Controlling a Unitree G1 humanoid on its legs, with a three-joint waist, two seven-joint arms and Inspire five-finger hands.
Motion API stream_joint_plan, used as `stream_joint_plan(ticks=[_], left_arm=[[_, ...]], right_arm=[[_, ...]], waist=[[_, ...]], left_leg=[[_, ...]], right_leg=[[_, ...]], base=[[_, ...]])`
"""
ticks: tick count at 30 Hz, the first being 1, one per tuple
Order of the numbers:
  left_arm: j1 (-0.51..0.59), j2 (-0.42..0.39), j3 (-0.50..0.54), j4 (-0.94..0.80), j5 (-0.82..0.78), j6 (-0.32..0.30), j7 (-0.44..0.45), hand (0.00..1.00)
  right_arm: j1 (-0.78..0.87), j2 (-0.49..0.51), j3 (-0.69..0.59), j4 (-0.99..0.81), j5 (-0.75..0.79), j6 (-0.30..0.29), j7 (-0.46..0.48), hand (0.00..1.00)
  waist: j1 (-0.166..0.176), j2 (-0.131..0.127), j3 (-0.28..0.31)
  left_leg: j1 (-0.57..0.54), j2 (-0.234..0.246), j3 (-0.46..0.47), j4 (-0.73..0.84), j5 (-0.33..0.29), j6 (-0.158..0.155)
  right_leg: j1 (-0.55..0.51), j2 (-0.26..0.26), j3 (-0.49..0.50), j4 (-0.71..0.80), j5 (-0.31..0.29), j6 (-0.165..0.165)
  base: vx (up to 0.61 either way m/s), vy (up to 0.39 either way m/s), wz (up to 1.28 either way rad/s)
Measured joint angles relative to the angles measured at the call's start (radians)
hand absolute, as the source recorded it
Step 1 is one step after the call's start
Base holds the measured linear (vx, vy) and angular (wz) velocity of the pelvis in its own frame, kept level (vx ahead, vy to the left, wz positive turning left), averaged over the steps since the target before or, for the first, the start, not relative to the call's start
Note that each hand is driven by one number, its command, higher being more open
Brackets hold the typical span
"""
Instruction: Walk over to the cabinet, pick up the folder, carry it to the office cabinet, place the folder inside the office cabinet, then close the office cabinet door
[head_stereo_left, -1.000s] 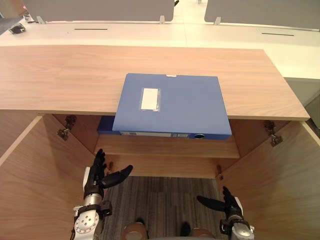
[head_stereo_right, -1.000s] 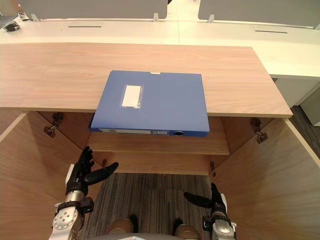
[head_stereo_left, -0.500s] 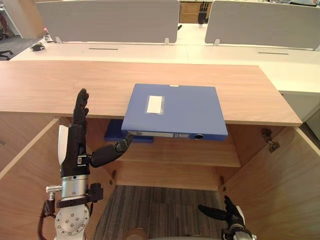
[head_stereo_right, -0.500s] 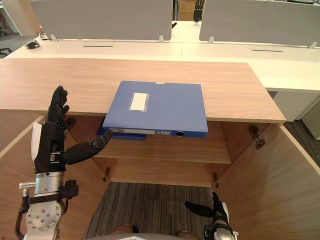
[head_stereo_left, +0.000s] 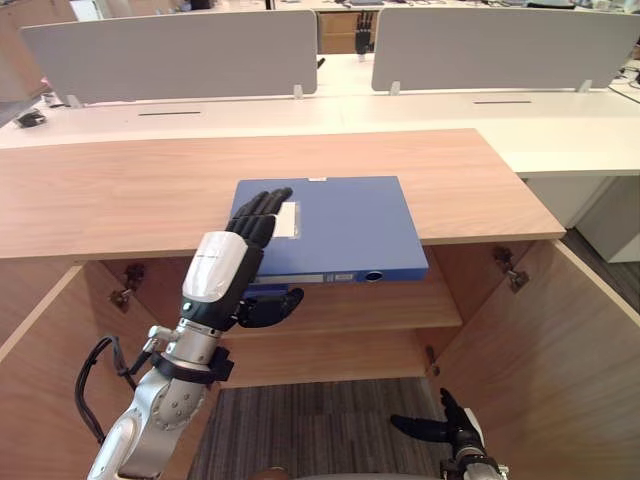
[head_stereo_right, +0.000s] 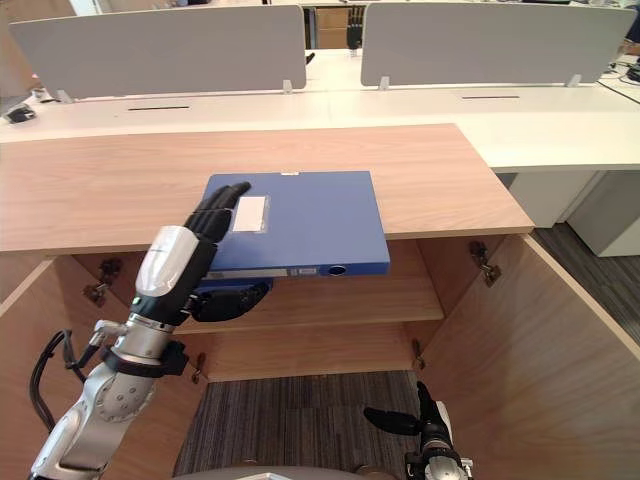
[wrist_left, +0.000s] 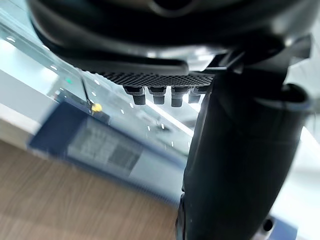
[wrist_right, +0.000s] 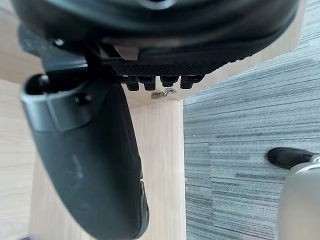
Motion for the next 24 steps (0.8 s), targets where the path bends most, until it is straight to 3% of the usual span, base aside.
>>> stream_joint_plan(ticks=[13,18,24], left_arm=[[-0.109,0.017,-0.011,0.044,0.116,0.030,0.051,0.00],[-0.062,-0.036,-0.003,-0.013,0.033,0.026,0.023,0.00],[0.058,-0.149,-0.009,-0.178,-0.150,-0.013,-0.045,0.00]], right_arm=[[0.000,0.002,0.002,-0.006,0.006,0.000,0.001,1.00],[0.001,0.014,-0.004,-0.055,0.014,0.000,-0.002,1.00],[0.032,0.062,-0.055,-0.315,0.098,-0.002,-0.015,1.00]], waist=[[-0.001,-0.005,-0.018],[-0.002,-0.010,-0.017],[-0.002,-0.014,-0.015]], left_leg=[[0.053,-0.029,0.042,-0.080,0.018,0.007],[0.054,-0.030,0.059,-0.087,0.017,0.008],[0.055,-0.032,0.061,-0.087,0.010,0.013]], right_leg=[[-0.001,-0.018,0.042,-0.024,0.005,0.006],[-0.007,-0.018,0.056,-0.025,0.007,0.009],[-0.008,-0.019,0.060,-0.023,0.008,0.008]], base=[[0.01,0.018,-0.09],[0.02,0.011,-0.09],[0.00,0.000,-0.01]])
